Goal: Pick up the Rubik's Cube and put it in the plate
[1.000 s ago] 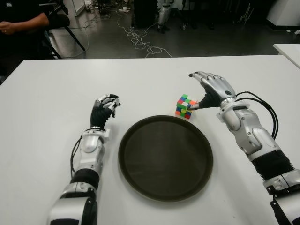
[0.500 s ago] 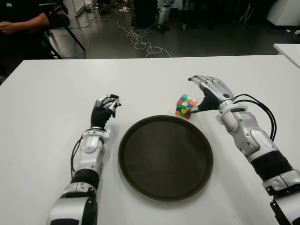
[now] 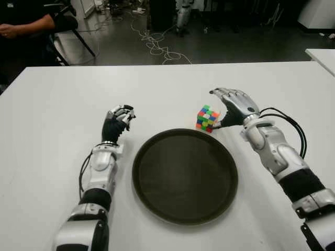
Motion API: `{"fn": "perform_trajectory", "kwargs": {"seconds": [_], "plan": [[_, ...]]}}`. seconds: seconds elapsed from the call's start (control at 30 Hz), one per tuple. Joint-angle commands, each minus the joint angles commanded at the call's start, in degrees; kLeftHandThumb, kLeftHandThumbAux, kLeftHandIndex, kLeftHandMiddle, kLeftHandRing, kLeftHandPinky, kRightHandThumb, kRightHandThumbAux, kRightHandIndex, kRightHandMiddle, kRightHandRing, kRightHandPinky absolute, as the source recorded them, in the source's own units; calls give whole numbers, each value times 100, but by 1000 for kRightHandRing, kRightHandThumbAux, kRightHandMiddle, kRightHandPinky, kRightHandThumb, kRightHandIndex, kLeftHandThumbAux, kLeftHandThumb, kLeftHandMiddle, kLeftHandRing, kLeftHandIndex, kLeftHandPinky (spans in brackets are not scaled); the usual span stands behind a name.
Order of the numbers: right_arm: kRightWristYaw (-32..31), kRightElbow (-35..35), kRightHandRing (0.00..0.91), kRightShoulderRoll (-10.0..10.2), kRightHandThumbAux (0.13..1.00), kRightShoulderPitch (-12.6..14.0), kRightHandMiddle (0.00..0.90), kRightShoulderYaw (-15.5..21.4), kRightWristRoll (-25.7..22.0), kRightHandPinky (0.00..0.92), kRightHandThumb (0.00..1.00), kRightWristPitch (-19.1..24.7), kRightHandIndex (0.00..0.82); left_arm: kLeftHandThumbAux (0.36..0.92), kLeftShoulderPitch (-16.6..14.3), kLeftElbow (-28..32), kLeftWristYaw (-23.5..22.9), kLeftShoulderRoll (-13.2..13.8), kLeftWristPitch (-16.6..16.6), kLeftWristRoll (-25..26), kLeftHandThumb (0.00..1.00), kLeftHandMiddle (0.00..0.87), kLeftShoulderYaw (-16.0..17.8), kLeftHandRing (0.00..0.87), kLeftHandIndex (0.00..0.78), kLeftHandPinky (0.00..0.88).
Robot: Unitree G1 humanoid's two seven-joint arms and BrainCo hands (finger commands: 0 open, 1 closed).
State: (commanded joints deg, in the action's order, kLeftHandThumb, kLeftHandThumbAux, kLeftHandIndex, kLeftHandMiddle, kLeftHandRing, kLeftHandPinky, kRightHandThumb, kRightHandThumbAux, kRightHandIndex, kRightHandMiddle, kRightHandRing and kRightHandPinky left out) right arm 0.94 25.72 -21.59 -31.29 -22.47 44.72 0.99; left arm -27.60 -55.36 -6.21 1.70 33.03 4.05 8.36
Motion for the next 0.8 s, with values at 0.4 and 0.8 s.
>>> {"fn": "perform_trajectory", "kwargs": {"seconds": [0.4, 0.8], "plan": [[304, 654, 162, 160, 758, -169, 166, -97, -9, 115, 0, -66, 147, 661, 11, -10, 39, -9, 72, -60, 845, 591, -10, 742, 418, 701], [476, 1092, 153, 282, 756, -289, 157, -142, -72, 110, 0, -62, 137, 660, -1, -19, -7, -20, 62, -37, 847, 586, -10, 748, 420, 736]]}}
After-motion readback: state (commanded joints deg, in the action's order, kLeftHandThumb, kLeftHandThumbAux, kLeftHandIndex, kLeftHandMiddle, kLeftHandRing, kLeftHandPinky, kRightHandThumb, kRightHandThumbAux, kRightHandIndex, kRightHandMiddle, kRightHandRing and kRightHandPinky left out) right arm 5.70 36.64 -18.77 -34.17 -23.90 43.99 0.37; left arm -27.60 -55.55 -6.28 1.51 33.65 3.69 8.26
